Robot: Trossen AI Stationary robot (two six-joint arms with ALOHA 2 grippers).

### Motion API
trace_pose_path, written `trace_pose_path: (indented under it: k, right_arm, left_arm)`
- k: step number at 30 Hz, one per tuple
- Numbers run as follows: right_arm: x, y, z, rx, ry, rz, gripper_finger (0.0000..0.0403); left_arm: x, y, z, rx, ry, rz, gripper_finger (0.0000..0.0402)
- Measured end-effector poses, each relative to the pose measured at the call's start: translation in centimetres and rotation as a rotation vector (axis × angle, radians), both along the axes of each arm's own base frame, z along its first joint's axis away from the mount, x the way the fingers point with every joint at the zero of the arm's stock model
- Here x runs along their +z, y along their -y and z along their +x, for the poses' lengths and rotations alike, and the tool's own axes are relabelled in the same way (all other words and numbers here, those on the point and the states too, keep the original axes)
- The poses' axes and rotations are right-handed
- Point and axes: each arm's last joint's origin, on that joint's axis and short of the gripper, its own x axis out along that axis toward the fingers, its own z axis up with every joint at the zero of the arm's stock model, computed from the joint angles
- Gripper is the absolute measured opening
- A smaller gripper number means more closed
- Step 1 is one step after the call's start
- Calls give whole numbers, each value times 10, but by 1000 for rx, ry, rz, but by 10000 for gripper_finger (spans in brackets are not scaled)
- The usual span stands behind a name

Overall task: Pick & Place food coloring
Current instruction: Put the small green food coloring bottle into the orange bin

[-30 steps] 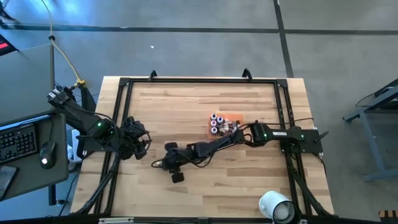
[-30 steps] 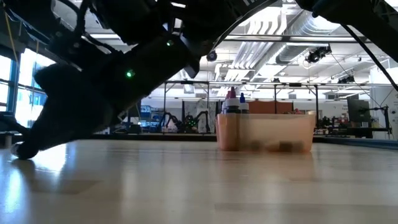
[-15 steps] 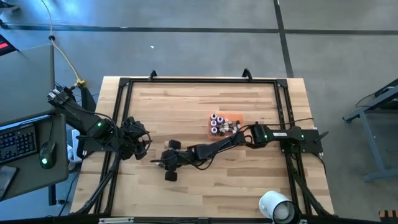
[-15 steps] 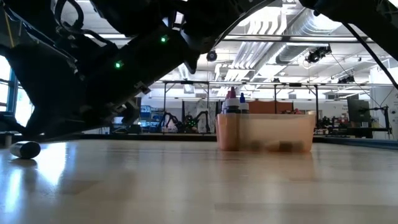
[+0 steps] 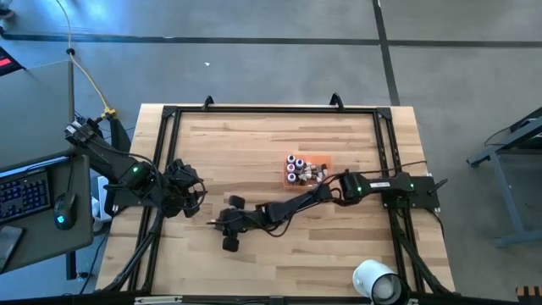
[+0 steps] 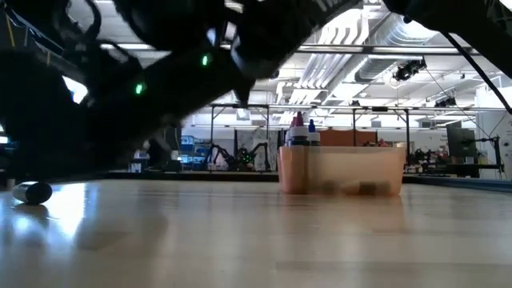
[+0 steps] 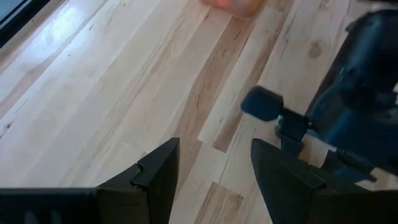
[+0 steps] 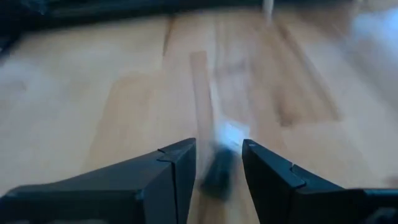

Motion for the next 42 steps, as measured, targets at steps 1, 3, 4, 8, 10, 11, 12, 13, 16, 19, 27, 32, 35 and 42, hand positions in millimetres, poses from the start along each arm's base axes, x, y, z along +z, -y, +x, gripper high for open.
trace_pose_path:
  k: [1, 3, 4, 8, 10, 11, 12, 13, 16, 19, 27, 32, 35, 42]
  right_arm:
    - [-6, -1, 0, -3, -5, -4, 124]
    - [-14, -2, -1, -42, -13, -35, 124]
    - [-15, -2, -1, -59, -18, -48, 124]
    - [-18, -3, -3, -86, -46, -78, 124]
    - [-19, -2, -3, -69, -54, -109, 123]
    - [-19, -3, -3, -54, -56, -129, 122]
    - [-19, -3, -3, -36, -56, -148, 119]
    - [-19, -4, -3, -23, -55, -158, 116]
    - [-18, -4, -3, -35, -44, -132, 101]
    - [-18, -1, -2, -45, -40, -109, 87]
    - [-13, 1, -2, -6, -42, -109, 81]
    - [36, 2, -12, 47, -100, -111, 81]
    - [92, 7, -31, 42, -165, -139, 81]
    - [187, 16, -116, -133, -467, -250, 84]
  left_arm:
    - [0, 0, 0, 0, 1, -1, 195]
    - [0, 0, 0, 0, 1, -1, 195]
    - [0, 0, 0, 0, 1, -1, 195]
    - [0, 0, 0, -1, 0, -3, 195]
    - [0, 0, 0, -2, -1, -3, 195]
    - [0, 0, 0, -2, -1, -3, 195]
    - [0, 0, 0, -1, -1, -3, 195]
    - [0, 0, 0, -2, -1, -3, 195]
    - [0, 0, 0, -2, -2, -3, 195]
    - [0, 0, 0, -2, -2, -4, 195]
    - [0, 0, 0, -2, -2, -4, 195]
    - [0, 0, 0, -2, -3, -4, 195]
    - [0, 0, 0, -2, -4, -3, 195]
    - [0, 0, 0, -2, -4, -3, 195]
